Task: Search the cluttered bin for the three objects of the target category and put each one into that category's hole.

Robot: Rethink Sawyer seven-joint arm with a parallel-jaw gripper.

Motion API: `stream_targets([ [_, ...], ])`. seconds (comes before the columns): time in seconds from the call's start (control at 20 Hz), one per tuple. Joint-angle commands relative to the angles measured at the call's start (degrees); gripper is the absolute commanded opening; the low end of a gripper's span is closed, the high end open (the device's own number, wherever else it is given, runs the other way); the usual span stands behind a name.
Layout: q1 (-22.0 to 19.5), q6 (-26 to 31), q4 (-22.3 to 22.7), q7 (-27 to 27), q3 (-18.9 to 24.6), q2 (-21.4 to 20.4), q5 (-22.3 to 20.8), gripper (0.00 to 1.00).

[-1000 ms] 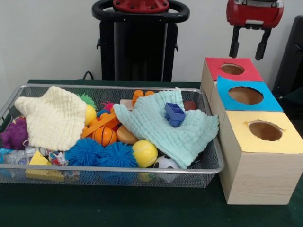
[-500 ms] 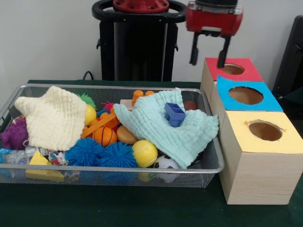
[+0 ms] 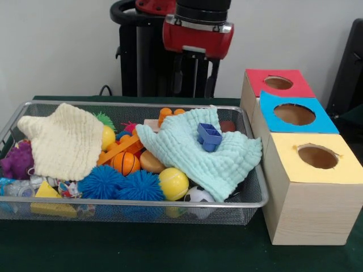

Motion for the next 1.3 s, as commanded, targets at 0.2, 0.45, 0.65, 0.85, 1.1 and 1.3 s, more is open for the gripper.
stream_targets([
  [0.2, -6.4, 9.6, -2.9, -11.2, 10.1, -1.6, -6.9, 1.0],
  [0.45, -9.6, 9.5, -3.6, -12.8, 12.6, -1.5, -9.6, 1.0],
  [0.65, -13.2, 12.1, -5.4, -16.3, 17.3, 0.0, -10.7, 1.0],
  [0.85, -16.8, 12.9, -6.5, -19.4, 22.0, 2.2, -12.6, 1.0],
  [1.1, -21.5, 12.8, -8.8, -22.4, 26.2, 4.7, -16.9, 1.0],
  [1.3, -24.7, 15.5, -11.9, -24.5, 28.9, 6.5, -19.6, 1.0],
])
